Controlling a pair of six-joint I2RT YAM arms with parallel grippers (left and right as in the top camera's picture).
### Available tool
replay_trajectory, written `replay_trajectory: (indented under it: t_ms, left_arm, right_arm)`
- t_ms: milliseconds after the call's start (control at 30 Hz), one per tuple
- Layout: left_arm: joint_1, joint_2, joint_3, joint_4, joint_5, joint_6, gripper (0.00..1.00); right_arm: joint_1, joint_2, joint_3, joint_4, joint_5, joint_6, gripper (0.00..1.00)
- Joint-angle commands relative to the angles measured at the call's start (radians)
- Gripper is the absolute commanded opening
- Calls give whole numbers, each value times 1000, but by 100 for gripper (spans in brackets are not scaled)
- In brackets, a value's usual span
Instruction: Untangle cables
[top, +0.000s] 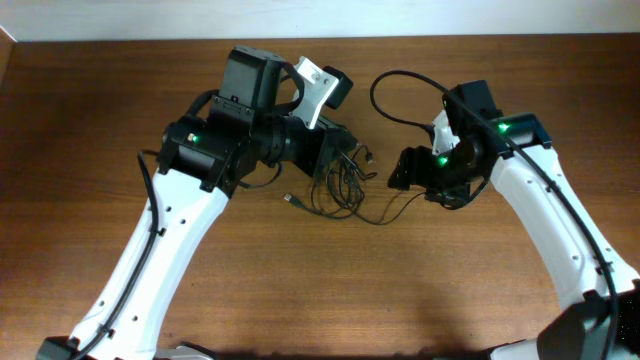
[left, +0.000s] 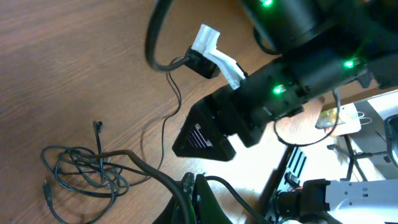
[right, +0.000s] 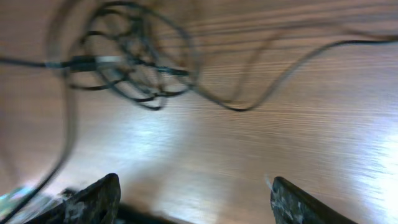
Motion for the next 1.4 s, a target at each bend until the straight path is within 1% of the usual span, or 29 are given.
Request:
replay_trajectory:
  t_ms: [0, 33, 67, 133, 233, 333, 400, 433, 500, 567, 667, 700, 800, 833, 867, 900, 933, 967, 1000, 1033, 1100, 1133, 1267, 1333, 1367]
  left_arm:
    - [0, 0, 2, 5, 284, 191, 2]
    - [2, 0, 2, 12, 388, 238, 3]
    - [2, 0, 2, 31, 430, 250, 4]
    - [2, 0, 2, 58, 430, 250, 3]
    - [1, 0, 2, 63, 430, 258, 2]
    - [1, 0, 2, 78, 444, 258, 2]
    - [1, 0, 2, 78, 444, 258, 2]
    - [1, 0, 2, 78, 444, 258, 2]
    - [1, 0, 2, 78, 444, 258, 1]
    - [1, 0, 2, 76, 440, 258, 1]
    - [1, 0, 2, 72, 440, 258, 1]
    - [1, 0, 2, 71, 438, 258, 0]
    - [1, 0, 2, 67, 402, 258, 0]
    - [1, 0, 2, 65, 390, 258, 0]
    - [1, 0, 2, 63, 387, 258, 0]
    - [1, 0, 2, 63, 387, 258, 0]
    - [1, 0, 2, 62, 386, 258, 0]
    - [1, 0, 2, 59, 386, 258, 0]
    - [1, 0, 2, 55, 383, 258, 0]
    - [1, 0, 2, 51, 370, 257, 1]
    - [1, 0, 2, 34, 317, 257, 1]
    - [1, 0, 2, 26, 299, 257, 0]
    - [1, 0, 2, 18, 226, 253, 0]
    - [1, 0, 2, 18, 226, 253, 0]
    - [1, 0, 2, 18, 226, 253, 0]
  right_arm:
    - [5, 39, -13, 7, 74, 5, 78]
    - [2, 43, -13, 11, 43, 5, 78]
    - [-8, 43, -13, 16, -23, 2, 82]
    - [-56, 43, -13, 40, -242, -53, 82]
    - [-120, 43, -13, 45, -433, -48, 82]
    - [-133, 45, -13, 61, -440, -14, 82]
    - [-126, 55, -13, 60, -425, -13, 79]
    - [-121, 64, -13, 60, -411, 16, 77]
    - [-108, 96, -14, 70, -395, 151, 77]
    - [-87, 142, -14, 123, -396, 245, 77]
    - [-58, 189, -14, 193, -395, 266, 77]
    - [-50, 202, -14, 201, -394, 266, 75]
    - [-32, 213, -14, 198, -358, 262, 54]
    - [-24, 213, -14, 194, -341, 262, 44]
    - [-24, 213, -14, 188, -327, 262, 37]
    - [-24, 213, -14, 179, -307, 262, 33]
    - [-24, 213, -14, 168, -285, 262, 26]
    - [-24, 213, -14, 143, -270, 262, 9]
    - [-25, 213, -14, 124, -271, 260, 4]
    - [-27, 213, -14, 114, -282, 232, 4]
    - [-29, 211, -13, 113, -349, 110, 4]
    - [-29, 208, -13, 111, -374, 77, 4]
    - [-27, 148, -13, 63, -456, -113, 4]
    - [-27, 145, -13, 60, -446, -157, 4]
    - [-27, 146, -13, 62, -420, -156, 9]
